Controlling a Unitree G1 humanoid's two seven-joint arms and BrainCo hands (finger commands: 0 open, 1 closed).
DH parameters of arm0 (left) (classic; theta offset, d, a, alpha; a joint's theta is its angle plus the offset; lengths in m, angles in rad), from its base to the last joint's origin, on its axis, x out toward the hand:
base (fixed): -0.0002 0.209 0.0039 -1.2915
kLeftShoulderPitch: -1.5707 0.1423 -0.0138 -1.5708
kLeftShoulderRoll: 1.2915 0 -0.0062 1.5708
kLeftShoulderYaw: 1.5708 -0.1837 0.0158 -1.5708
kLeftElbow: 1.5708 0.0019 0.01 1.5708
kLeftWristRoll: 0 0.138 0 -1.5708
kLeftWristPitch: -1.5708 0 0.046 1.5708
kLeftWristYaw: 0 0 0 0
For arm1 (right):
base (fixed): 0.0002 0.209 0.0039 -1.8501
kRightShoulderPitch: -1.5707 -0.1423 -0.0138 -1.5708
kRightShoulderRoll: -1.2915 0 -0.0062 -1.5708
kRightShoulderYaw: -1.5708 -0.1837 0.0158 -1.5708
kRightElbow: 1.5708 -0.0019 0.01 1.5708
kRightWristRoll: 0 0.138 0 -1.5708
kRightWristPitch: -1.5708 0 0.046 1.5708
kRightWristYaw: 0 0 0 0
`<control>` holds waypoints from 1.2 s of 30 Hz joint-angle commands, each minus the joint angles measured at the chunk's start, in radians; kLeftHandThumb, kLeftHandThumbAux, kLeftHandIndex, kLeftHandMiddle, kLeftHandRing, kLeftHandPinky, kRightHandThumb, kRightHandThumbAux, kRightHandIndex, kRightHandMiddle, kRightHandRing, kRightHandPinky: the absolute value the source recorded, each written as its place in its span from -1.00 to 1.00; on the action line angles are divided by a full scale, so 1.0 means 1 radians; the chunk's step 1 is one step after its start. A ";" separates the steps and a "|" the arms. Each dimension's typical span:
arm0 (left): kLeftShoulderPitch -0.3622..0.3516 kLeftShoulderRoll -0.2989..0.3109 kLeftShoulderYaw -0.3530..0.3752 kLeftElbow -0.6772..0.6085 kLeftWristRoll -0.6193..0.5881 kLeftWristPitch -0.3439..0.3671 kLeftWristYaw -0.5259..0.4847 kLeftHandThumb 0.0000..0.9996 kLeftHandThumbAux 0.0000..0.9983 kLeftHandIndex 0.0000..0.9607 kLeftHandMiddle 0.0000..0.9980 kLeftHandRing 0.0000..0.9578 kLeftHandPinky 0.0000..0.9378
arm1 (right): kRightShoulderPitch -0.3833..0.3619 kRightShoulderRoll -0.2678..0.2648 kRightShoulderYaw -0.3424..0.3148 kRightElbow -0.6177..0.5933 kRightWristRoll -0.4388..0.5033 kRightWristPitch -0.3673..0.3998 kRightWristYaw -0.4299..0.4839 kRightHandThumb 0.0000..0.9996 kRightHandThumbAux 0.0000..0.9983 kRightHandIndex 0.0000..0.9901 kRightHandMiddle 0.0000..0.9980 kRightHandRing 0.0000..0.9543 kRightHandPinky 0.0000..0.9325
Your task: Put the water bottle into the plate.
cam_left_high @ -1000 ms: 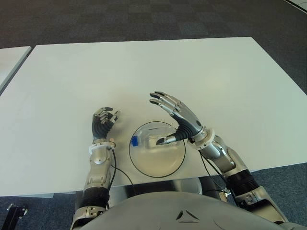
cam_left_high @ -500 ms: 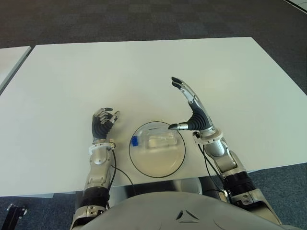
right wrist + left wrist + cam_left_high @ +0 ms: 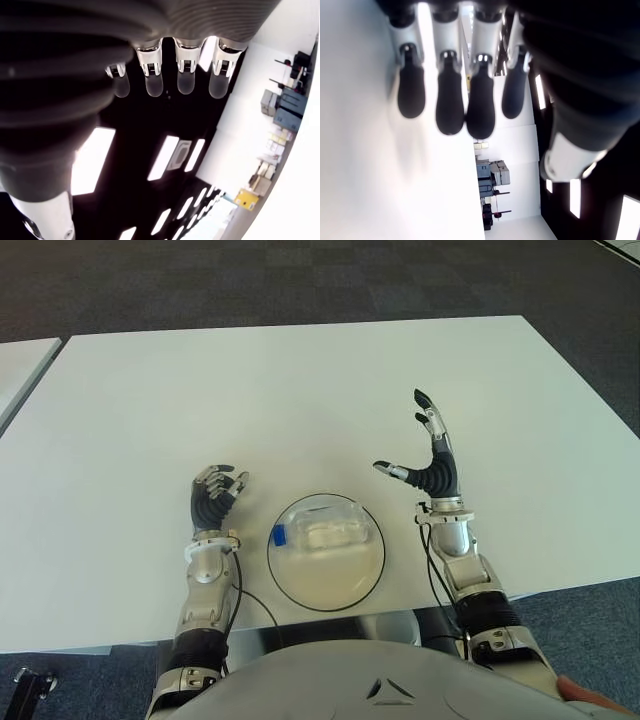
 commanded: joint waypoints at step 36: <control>-0.003 0.000 0.001 0.021 0.006 0.009 0.005 0.41 0.42 -0.10 0.29 0.30 0.26 | -0.049 0.116 -0.077 0.285 0.091 0.084 -0.060 0.32 0.53 -0.17 -0.08 -0.10 -0.07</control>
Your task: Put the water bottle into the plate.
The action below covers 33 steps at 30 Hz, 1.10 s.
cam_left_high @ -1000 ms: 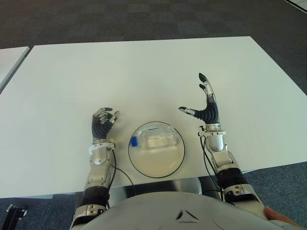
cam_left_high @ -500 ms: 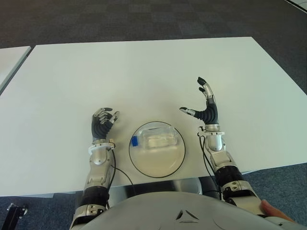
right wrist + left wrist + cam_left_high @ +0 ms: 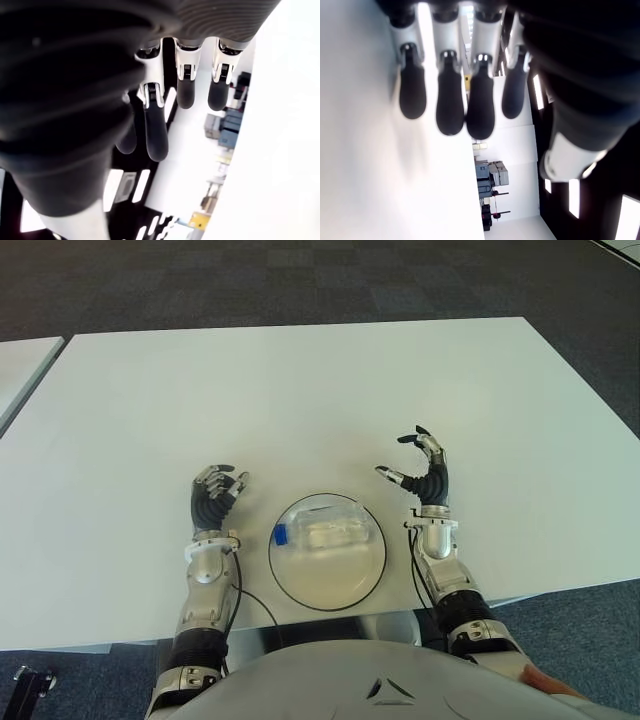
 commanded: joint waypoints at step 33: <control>0.002 0.001 -0.006 0.008 0.012 0.009 0.011 0.41 0.42 -0.10 0.31 0.32 0.28 | 0.002 0.024 -0.023 -0.033 0.100 0.231 0.137 0.40 0.47 -0.14 0.02 -0.02 -0.10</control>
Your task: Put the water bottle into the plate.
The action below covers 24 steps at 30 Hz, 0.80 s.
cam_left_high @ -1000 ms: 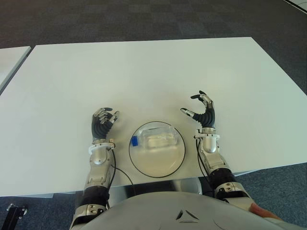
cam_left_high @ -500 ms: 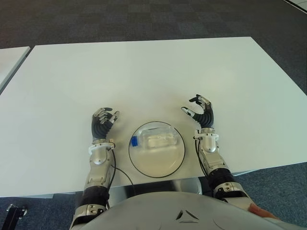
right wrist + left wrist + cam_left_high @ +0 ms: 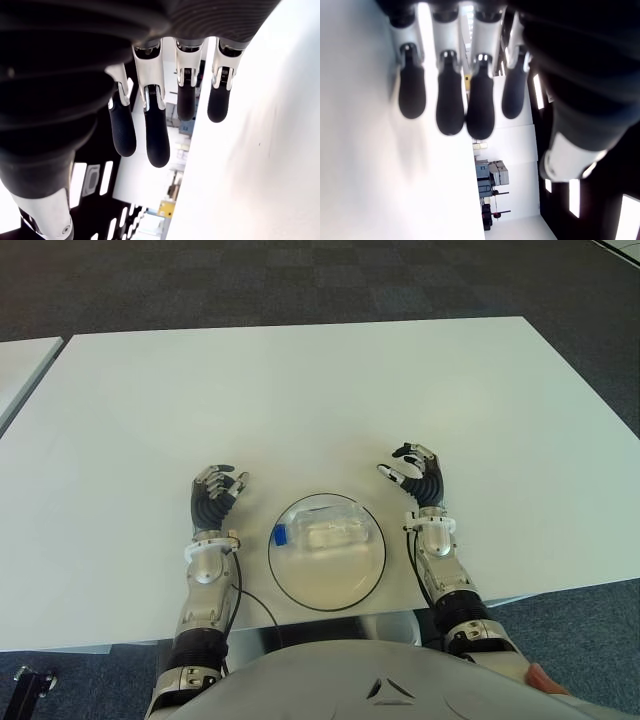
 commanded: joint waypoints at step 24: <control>-0.005 0.004 -0.001 0.012 0.010 0.019 0.013 0.41 0.42 -0.10 0.31 0.33 0.29 | -0.008 0.016 -0.007 -0.003 0.057 0.104 0.077 0.40 0.47 -0.14 0.00 -0.02 -0.02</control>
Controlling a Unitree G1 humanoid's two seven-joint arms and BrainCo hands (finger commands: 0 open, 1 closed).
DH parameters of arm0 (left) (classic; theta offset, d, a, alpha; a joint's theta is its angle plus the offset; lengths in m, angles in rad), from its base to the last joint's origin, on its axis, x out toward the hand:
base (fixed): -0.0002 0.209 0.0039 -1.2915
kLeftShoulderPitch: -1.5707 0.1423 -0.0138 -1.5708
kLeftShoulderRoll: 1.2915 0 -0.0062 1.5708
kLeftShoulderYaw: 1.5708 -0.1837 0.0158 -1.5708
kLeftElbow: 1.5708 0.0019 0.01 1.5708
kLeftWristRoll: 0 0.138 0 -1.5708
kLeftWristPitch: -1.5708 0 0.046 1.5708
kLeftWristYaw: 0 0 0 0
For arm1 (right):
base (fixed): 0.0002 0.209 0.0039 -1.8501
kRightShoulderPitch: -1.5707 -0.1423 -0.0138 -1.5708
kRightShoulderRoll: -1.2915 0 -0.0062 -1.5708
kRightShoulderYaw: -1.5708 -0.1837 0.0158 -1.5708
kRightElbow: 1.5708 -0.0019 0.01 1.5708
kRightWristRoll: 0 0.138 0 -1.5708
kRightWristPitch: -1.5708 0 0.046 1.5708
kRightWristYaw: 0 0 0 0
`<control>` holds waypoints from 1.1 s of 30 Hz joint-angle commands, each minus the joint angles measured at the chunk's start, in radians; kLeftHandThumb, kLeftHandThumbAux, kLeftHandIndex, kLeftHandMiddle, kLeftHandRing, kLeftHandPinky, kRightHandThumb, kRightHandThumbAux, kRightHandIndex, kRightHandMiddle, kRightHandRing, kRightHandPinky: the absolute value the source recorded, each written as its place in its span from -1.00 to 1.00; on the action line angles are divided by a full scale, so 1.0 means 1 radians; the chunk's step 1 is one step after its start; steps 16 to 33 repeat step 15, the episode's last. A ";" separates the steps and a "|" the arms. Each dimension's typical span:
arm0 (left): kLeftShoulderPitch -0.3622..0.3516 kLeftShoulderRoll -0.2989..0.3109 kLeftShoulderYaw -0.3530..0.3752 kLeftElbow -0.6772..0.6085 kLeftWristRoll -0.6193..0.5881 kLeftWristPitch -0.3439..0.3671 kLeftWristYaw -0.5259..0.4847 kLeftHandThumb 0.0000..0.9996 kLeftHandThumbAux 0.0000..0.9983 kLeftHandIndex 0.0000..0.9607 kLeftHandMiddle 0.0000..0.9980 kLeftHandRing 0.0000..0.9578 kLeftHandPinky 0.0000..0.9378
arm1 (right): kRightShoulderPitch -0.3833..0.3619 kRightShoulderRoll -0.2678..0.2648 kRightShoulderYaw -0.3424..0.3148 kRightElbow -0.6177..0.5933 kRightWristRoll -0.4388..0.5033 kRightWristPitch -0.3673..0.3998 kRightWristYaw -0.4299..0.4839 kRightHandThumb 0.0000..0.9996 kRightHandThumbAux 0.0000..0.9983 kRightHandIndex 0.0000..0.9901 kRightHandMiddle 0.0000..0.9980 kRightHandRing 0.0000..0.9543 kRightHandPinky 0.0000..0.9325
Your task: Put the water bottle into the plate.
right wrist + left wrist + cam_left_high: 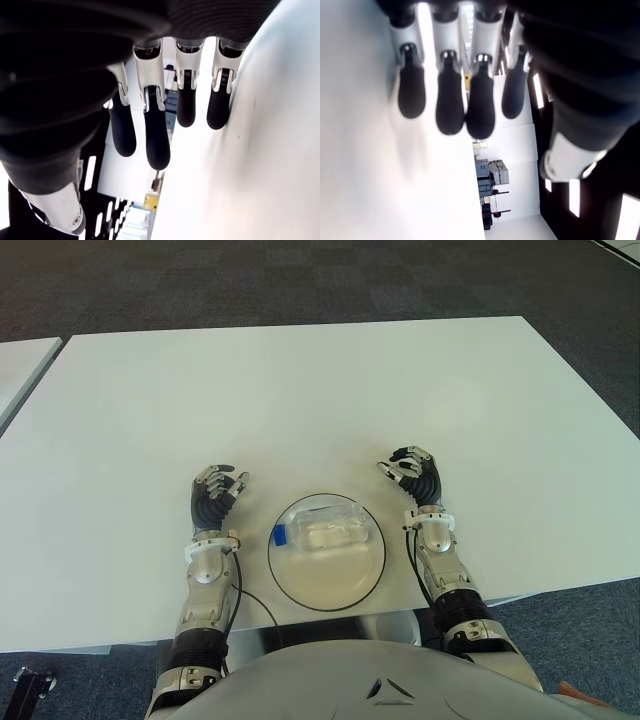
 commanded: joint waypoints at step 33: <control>-0.007 0.007 0.000 0.009 0.009 0.030 0.012 0.41 0.43 -0.10 0.33 0.35 0.32 | -0.020 0.012 -0.020 0.060 0.049 0.004 0.038 0.41 0.47 -0.14 -0.02 -0.02 0.00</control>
